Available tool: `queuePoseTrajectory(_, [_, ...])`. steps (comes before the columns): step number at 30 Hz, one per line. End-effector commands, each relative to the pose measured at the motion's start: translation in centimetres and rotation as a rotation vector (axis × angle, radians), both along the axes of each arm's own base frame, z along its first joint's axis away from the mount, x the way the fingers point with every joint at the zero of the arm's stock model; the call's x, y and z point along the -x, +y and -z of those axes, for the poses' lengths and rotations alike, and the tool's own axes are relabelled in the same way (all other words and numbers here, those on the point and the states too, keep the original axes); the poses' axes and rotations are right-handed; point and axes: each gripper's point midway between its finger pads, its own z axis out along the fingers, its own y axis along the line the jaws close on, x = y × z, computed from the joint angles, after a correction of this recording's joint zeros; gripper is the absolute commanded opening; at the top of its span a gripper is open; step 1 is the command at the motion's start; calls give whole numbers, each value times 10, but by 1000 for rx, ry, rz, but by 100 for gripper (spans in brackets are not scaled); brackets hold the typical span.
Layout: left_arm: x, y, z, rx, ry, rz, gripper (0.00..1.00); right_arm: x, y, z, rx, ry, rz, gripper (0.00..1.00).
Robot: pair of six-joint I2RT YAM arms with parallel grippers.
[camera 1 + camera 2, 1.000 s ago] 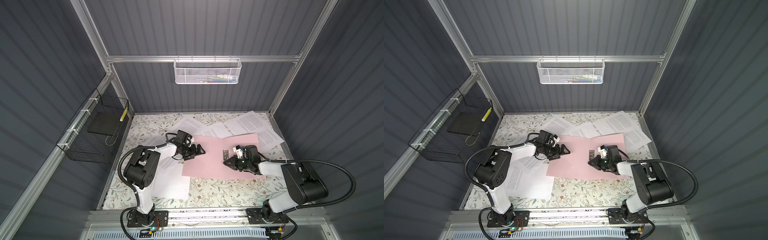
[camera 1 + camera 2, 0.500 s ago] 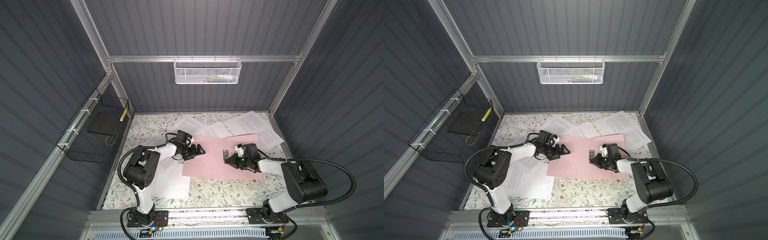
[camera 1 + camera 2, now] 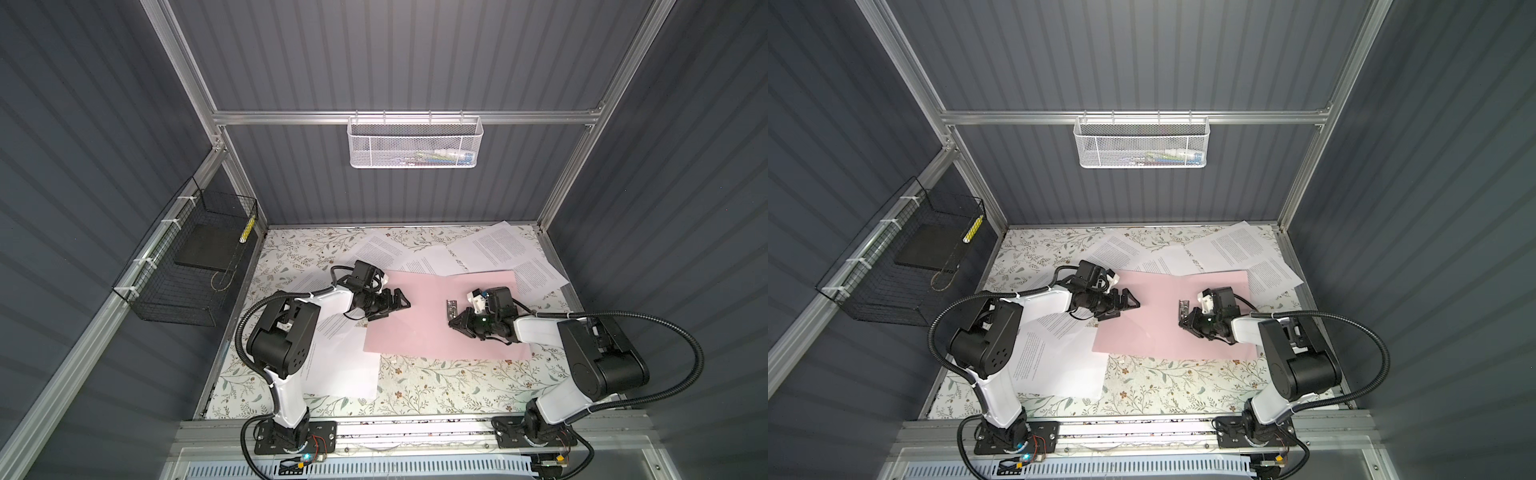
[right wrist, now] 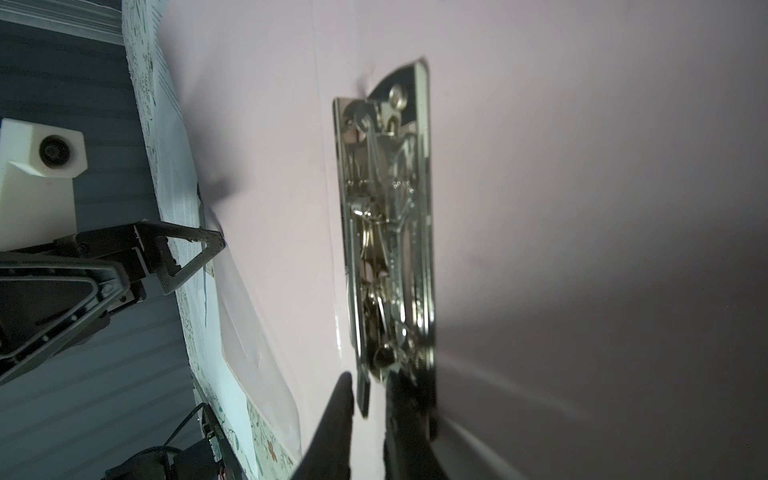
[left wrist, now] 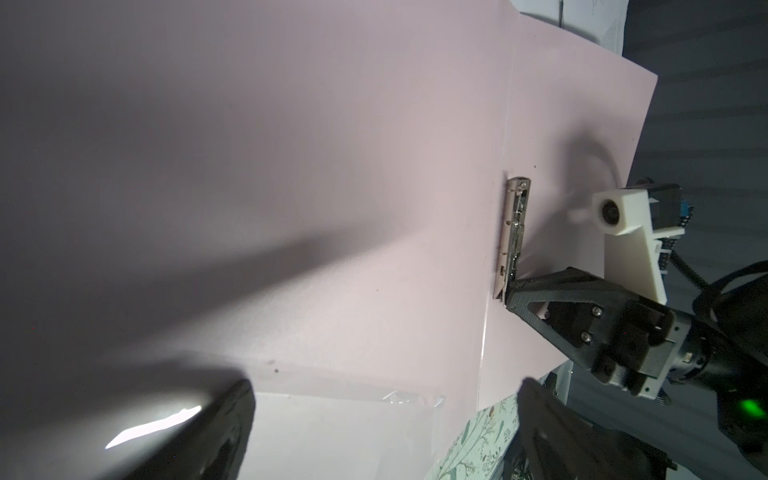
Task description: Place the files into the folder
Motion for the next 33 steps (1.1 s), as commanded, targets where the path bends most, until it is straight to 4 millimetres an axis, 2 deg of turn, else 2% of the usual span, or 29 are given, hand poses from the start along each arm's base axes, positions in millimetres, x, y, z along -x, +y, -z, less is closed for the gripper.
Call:
queuePoseTrajectory(1, [33,34,60,-179,206,-56,99,7,1,12,34,44,-26,16])
queuePoseTrajectory(14, [32,37,60,-199,201,-67,100,13,-3,13,51,50,-20,7])
queuePoseTrajectory(18, [25,53,62,-257,199,-104,100,16,-3,19,59,60,-36,0])
queuePoseTrajectory(20, [19,65,61,-266,194,-144,99,19,0,26,86,70,-73,0])
queuePoseTrajectory(24, [17,72,58,-300,186,-138,99,20,20,28,61,57,-132,0])
queuePoseTrajectory(30, [20,100,60,-312,202,-206,99,7,50,19,-50,23,-165,0])
queuePoseTrajectory(33, [22,113,63,-348,197,-233,99,-1,52,24,-40,35,-152,0])
